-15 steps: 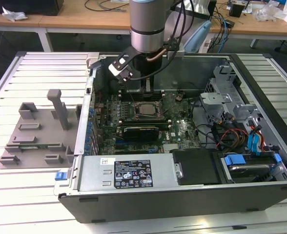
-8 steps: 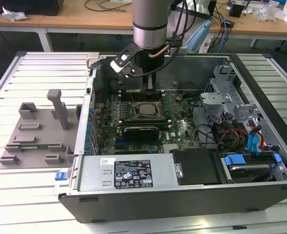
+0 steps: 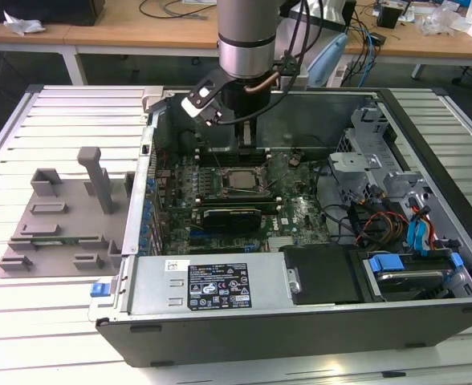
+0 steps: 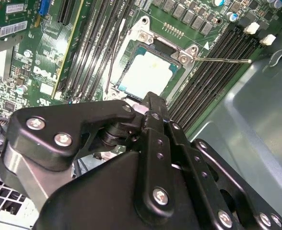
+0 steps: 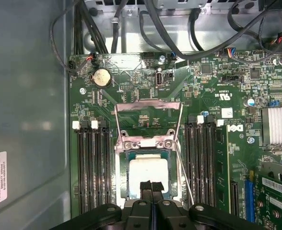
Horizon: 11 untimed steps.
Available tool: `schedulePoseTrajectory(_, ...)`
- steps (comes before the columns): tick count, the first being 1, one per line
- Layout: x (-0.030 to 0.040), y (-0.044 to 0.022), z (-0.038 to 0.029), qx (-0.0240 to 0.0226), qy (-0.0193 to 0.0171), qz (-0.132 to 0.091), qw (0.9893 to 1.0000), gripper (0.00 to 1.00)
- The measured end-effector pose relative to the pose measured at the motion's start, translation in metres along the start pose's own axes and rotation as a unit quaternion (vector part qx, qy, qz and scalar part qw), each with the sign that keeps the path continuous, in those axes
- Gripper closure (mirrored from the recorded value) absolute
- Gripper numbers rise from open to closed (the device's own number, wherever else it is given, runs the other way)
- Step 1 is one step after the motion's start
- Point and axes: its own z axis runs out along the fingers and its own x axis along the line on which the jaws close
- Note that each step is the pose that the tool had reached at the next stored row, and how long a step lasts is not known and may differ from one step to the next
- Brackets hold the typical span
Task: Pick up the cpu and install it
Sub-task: 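Place the cpu into insertion slot, then close the cpu cover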
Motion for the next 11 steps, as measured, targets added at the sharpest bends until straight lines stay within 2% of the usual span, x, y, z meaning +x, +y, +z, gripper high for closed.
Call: schedulePoseTrajectory(11, 0.0000, 0.0003, -0.0041, 0.0000, -0.0001, 0.000, 1.0000, 0.89)
